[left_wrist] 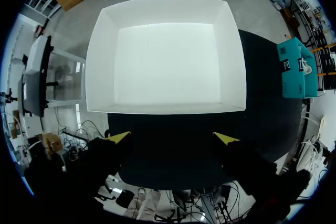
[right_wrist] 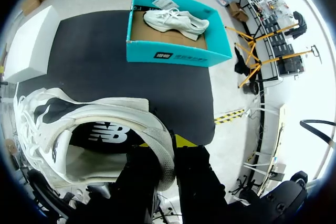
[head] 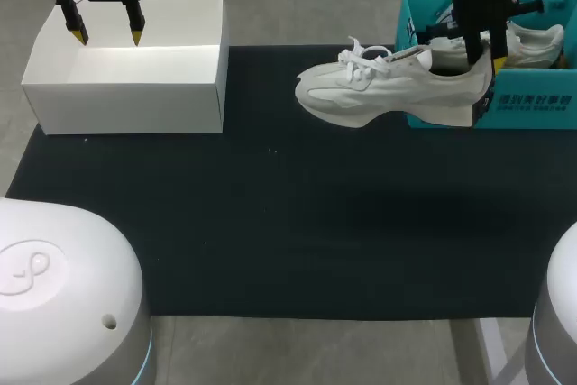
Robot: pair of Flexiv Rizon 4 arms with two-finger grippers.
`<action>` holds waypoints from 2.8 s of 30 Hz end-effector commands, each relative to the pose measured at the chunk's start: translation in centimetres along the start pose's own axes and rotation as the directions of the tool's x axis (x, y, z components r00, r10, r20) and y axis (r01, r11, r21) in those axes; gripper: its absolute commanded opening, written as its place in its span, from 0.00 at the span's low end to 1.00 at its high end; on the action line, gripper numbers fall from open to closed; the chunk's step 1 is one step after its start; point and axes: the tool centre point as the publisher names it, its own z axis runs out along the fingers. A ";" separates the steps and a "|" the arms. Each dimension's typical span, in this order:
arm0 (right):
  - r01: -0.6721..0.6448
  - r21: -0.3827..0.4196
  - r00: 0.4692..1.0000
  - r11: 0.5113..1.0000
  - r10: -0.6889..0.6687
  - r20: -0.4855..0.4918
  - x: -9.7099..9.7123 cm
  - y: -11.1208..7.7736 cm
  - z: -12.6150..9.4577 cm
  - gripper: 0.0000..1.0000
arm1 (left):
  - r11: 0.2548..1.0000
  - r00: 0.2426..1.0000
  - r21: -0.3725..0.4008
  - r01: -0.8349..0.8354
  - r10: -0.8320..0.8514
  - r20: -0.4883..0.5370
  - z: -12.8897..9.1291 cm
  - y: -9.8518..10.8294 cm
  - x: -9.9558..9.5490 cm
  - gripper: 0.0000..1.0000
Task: Take the shoe out of the shoebox, open the shoe tongue, remove and reinsert the insole, then place the shoe into the shoebox
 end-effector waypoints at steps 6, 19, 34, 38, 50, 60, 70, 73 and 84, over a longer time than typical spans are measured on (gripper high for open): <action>-0.007 0.006 1.000 1.000 0.007 -0.011 0.2 -0.4 -0.2 0.00 | 1.000 1.000 0.000 0.000 0.000 0.000 0.0 0.0 0.0 1.00; -0.007 0.006 1.000 1.000 0.007 -0.011 0.2 -0.4 -0.2 0.00 | 1.000 1.000 0.000 0.000 0.000 0.000 0.0 0.0 0.0 1.00; 0.009 0.052 1.000 0.999 -0.008 -0.011 6.1 -2.3 4.4 0.00 | 1.000 1.000 0.000 0.000 0.000 0.000 0.0 0.0 0.0 1.00; -0.018 0.062 1.000 0.998 0.017 0.010 7.2 -2.9 6.7 0.00 | 1.000 1.000 0.000 0.000 0.000 0.000 0.0 0.0 0.0 1.00; 0.034 0.079 0.999 0.996 -0.031 -0.035 11.9 -4.1 11.9 0.00 | 1.000 1.000 0.000 0.000 0.000 0.000 0.0 0.0 0.0 1.00; 0.071 0.066 0.997 0.995 -0.069 -0.038 14.2 -4.0 15.1 0.00 | 1.000 1.000 0.000 0.000 0.000 0.000 0.0 0.0 0.0 1.00; 0.079 0.097 0.997 0.992 -0.077 -0.021 13.8 -4.9 17.7 0.00 | 1.000 1.000 0.000 0.000 0.000 0.000 0.0 0.0 0.0 1.00; 0.079 0.107 0.997 0.991 -0.078 -0.016 13.8 -5.1 18.3 0.00 | 1.000 1.000 0.000 0.000 0.000 0.000 0.0 0.0 0.0 1.00; 0.074 0.102 0.997 0.992 -0.074 0.001 13.5 -4.8 20.3 0.00 | 1.000 1.000 0.000 0.000 0.000 0.000 0.0 0.0 0.0 1.00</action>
